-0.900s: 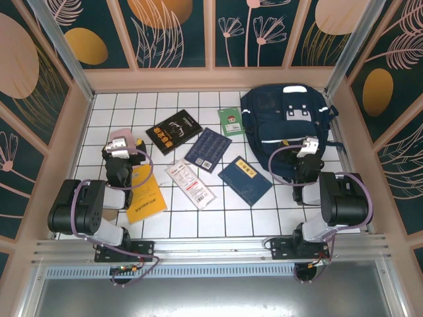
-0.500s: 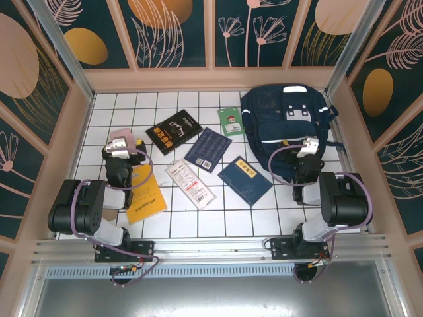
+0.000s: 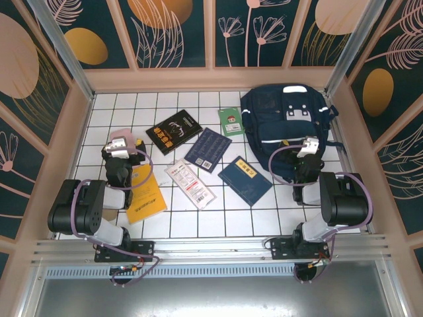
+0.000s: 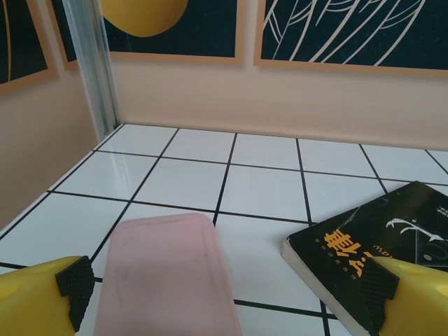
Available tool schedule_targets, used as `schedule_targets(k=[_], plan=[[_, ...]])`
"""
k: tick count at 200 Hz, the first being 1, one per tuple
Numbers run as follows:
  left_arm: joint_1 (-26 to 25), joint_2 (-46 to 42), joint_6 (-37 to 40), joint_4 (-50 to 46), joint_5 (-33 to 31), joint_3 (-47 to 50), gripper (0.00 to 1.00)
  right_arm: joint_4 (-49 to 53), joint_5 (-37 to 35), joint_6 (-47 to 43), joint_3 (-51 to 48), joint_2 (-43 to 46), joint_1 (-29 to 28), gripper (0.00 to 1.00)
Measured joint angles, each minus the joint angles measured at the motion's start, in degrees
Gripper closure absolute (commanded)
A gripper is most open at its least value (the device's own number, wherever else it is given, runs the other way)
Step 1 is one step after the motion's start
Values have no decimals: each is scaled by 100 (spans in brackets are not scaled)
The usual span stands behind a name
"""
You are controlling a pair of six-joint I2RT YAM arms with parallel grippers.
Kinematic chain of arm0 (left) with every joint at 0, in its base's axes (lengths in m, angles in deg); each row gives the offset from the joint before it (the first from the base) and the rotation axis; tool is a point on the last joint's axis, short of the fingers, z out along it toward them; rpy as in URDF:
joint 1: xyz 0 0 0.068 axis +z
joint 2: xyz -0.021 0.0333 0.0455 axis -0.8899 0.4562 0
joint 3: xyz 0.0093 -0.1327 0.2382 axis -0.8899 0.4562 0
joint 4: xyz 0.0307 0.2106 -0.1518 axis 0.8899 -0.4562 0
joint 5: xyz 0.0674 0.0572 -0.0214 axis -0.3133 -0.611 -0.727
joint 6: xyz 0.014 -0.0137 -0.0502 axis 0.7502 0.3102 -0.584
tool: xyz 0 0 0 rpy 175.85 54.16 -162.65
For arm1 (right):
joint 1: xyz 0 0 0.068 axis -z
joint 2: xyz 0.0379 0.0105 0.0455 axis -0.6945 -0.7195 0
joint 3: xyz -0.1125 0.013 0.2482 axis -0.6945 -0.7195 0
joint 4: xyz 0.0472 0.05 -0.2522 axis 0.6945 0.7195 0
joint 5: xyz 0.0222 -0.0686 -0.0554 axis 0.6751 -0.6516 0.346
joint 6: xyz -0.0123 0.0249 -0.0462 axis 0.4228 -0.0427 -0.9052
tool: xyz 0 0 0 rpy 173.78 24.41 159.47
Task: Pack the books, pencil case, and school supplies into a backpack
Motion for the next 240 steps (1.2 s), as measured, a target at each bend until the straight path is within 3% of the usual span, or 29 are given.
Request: schedule_targets(k=[18, 45, 84, 126, 158, 197, 240], plan=[[7, -107, -2, -297, -44, -57, 1, 0, 0, 0, 0, 0, 0, 1], [7, -662, -76, -1821, -317, -802, 1, 271, -68, 4, 39, 114, -20, 1], [7, -1591, -1019, -3871, -817, -2243, 1, 1926, -621, 352, 876, 1010, -20, 1], [11, -1705, -2365, -6041, -776, -3781, 1, 4105, -1169, 1939, 2527, 1368, 369, 1], [11, -1604, -2892, -6717, -210, -3842, 1, 4970, -778, 2448, 2712, 1320, 540, 1], [11, -1456, -3226, -7073, 490, -3783, 1, 6343, -273, 2732, 3230, 426, 529, 1], [11, -1274, -3362, -7112, 907, -3766, 1, 7259, -37, 2870, 3268, 116, 111, 1]])
